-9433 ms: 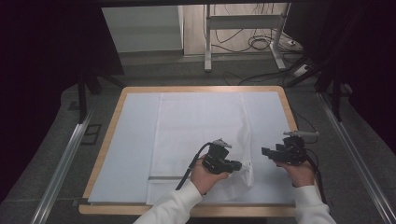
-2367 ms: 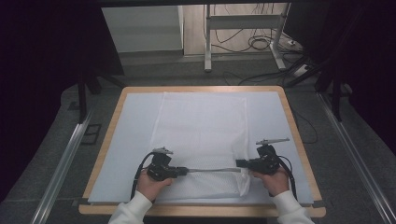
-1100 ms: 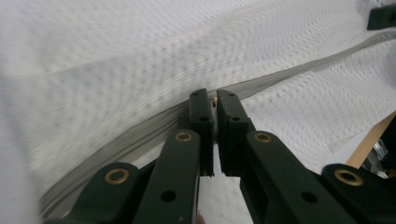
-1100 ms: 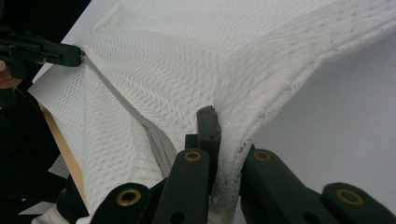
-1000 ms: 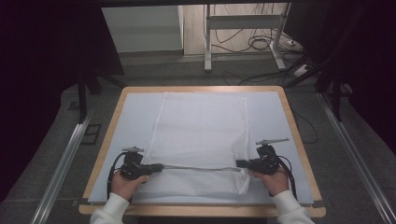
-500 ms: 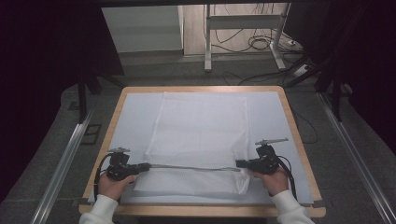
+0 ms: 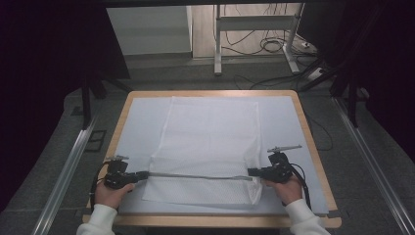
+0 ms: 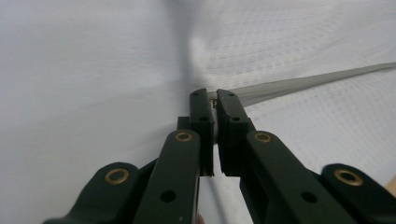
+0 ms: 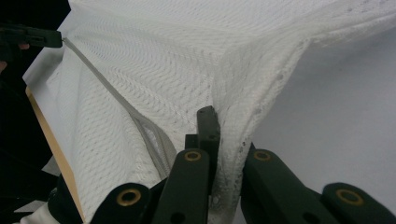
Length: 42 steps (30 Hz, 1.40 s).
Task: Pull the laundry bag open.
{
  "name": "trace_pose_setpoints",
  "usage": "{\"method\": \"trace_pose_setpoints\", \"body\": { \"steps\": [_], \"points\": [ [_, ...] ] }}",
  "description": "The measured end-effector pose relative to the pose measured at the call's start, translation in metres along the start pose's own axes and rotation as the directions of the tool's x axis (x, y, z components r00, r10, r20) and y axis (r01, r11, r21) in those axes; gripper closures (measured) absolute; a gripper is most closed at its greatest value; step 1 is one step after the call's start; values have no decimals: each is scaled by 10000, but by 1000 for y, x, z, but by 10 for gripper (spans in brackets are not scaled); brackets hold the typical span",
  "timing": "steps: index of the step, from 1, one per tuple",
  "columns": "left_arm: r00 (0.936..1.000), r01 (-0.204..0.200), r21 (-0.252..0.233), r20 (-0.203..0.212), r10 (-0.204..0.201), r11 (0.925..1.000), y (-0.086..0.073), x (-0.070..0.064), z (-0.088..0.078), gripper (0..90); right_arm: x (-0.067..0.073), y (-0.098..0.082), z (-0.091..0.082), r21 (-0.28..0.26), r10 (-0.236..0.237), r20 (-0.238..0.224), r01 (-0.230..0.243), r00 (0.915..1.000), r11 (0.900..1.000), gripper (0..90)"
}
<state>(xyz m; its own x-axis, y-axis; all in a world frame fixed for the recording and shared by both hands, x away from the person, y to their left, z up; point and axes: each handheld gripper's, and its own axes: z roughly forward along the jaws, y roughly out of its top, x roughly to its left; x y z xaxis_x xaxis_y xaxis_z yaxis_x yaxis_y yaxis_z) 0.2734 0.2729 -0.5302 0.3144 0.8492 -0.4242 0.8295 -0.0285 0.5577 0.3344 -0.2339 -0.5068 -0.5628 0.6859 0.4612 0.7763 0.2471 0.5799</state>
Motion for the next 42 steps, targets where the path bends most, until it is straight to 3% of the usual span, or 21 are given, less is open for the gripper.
{"method": "trace_pose_setpoints", "body": {
  "steps": [2, 5, 12, 14, 16, 19, 23, 26, 28, 34, 42],
  "points": [
    [9991, 223, -19, 362, -222, 9998, -1, 7, -1, 867, -1, 0, 0, -46, 40, -74, -40, 10000, 10000, 888],
    [9996, 140, 42, 261, -141, 9999, 0, 6, 0, 867, 0, 0, 1, -21, 22, -81, -22, 10000, 10000, 888],
    [9976, -696, -361, -28, 696, 9969, 0, -4, -4, 839, 2, -1, 0, -45, -248, 181, 249, 9995, 9997, 855],
    [9952, -920, -1049, -426, 879, 9902, -2, -6, -9, 688, 3, -1, -1, -86, -454, 473, 458, 9978, 9989, 702],
    [9949, -971, -1659, -420, 914, 9813, 0, -8, -16, 566, 3, -1, -3, -135, -664, 758, 676, 9949, 9976, 599],
    [9913, -1312, -2331, -422, 1248, 9636, 5, -17, -25, 461, 4, -1, -13, -703, -745, 948, 813, 9927, 9942, 474],
    [9819, -1890, -2332, -542, 1813, 9539, 12, -28, -25, 382, 3, 0, -27, -1337, -998, 1203, 1158, 9877, 9842, 362],
    [9764, -2156, -2290, -616, 2069, 9492, 17, -33, -23, 359, 1, -3, -39, -1648, -1361, 1842, 1671, 9734, 9721, 307],
    [9742, -2253, -2390, -705, 2145, 9445, 20, -33, -21, 340, -4, -6, -48, -1877, -1331, 2267, 1774, 9648, 9661, 296],
    [9733, -2276, -2296, -829, 2140, 9463, 28, -28, -16, 328, -30, -15, -63, -2311, -704, 2701, 1356, 9603, 9634, 295],
    [9761, -2165, -2383, -691, 2059, 9467, 28, -25, -16, 308, -32, -15, -62, -2258, -814, 2926, 1515, 9528, 9623, 295]
  ]
}}
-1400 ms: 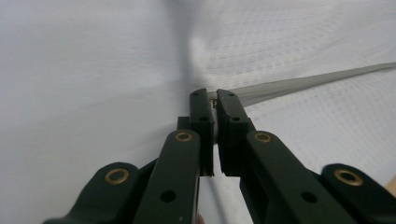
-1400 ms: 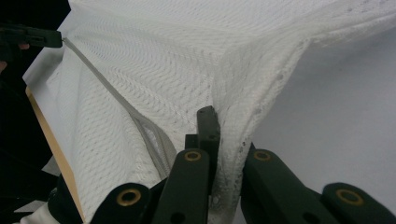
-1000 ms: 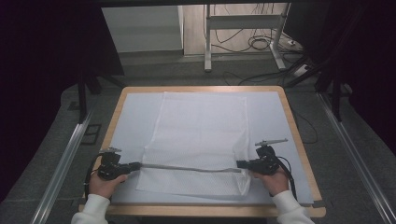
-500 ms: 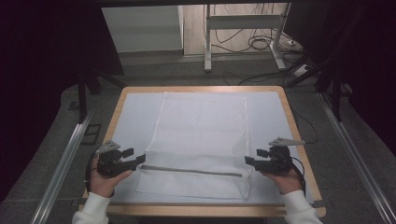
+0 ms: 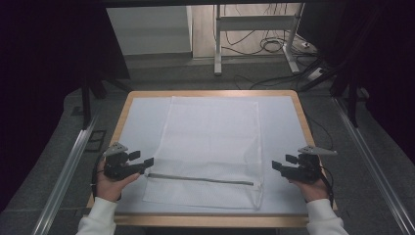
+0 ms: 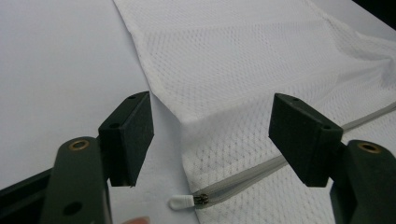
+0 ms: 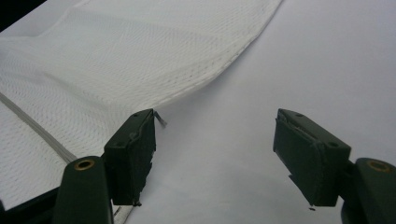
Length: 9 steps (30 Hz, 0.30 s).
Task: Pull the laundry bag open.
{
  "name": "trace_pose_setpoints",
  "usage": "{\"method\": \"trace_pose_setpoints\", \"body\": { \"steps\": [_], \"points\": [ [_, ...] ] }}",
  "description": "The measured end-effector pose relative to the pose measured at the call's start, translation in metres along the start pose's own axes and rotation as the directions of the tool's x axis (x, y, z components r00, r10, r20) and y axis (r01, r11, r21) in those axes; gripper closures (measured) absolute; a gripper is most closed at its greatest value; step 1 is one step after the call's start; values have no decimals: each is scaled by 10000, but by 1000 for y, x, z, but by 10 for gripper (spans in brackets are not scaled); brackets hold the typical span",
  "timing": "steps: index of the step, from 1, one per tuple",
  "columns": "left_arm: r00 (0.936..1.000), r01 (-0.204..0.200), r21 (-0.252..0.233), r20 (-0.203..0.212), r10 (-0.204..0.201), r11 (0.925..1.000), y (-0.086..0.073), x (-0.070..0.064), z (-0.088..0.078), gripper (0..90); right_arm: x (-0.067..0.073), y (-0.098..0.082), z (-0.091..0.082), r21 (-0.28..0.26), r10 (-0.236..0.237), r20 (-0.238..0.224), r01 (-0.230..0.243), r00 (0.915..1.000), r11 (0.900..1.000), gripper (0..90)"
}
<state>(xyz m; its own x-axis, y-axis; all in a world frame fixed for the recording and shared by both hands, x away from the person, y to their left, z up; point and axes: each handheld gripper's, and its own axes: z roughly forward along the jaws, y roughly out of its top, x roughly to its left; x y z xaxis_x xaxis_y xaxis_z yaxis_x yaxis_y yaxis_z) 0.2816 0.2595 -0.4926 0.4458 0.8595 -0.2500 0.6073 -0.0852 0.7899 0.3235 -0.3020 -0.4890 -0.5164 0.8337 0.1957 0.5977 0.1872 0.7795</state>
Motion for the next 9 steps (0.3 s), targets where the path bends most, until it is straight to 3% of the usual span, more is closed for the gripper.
{"method": "trace_pose_setpoints", "body": {
  "steps": [9],
  "points": [
    [9998, 128, -63, -171, -129, 9999, 2, 3, 3, 268, 1, -1, 1, -139, -6, -26, 5, 10000, 9999, 247]
  ]
}}
